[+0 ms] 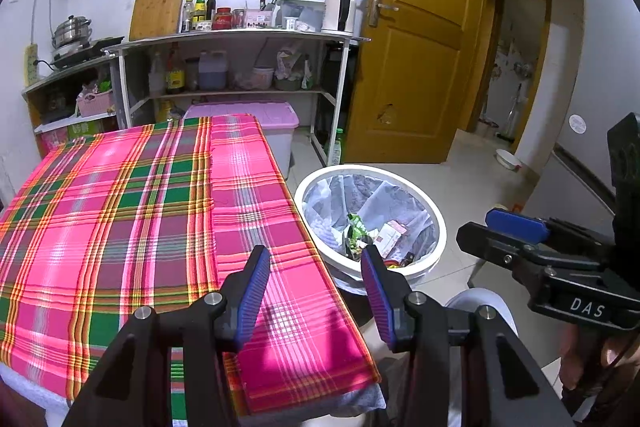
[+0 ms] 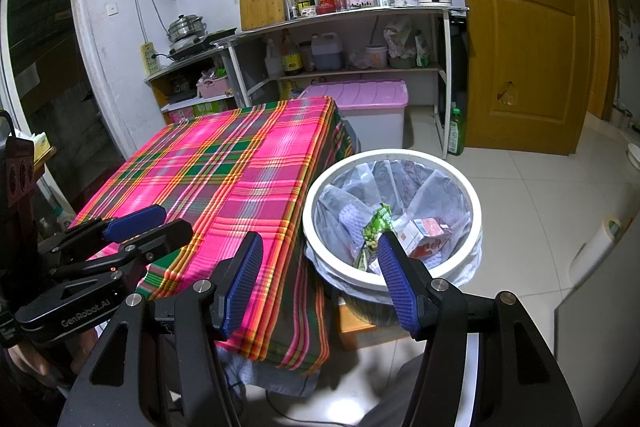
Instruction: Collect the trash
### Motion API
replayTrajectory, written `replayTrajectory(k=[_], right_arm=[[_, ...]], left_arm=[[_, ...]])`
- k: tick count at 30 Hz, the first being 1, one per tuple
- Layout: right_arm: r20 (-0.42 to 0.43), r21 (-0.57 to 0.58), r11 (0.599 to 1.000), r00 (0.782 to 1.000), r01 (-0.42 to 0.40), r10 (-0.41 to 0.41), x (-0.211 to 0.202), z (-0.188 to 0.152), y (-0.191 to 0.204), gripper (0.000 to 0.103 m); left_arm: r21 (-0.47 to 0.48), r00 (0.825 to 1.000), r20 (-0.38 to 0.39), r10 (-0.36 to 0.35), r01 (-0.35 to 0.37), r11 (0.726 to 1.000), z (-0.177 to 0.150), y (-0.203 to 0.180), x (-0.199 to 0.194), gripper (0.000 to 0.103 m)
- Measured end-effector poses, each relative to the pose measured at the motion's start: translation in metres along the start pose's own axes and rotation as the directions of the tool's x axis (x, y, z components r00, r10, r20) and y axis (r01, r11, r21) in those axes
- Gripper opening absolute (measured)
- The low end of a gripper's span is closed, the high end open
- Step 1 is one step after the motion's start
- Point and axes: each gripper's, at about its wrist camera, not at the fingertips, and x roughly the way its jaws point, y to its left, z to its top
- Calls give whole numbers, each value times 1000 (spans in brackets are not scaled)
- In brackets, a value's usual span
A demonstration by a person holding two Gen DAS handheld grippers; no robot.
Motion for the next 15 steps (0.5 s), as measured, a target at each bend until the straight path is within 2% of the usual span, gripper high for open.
replayTrajectory(k=[15], right_arm=[[-4,3,1000,1000,1,-1,3,-3,0,60]], left_arm=[[4,999,18,40,-40,999,0,2,-2,47]])
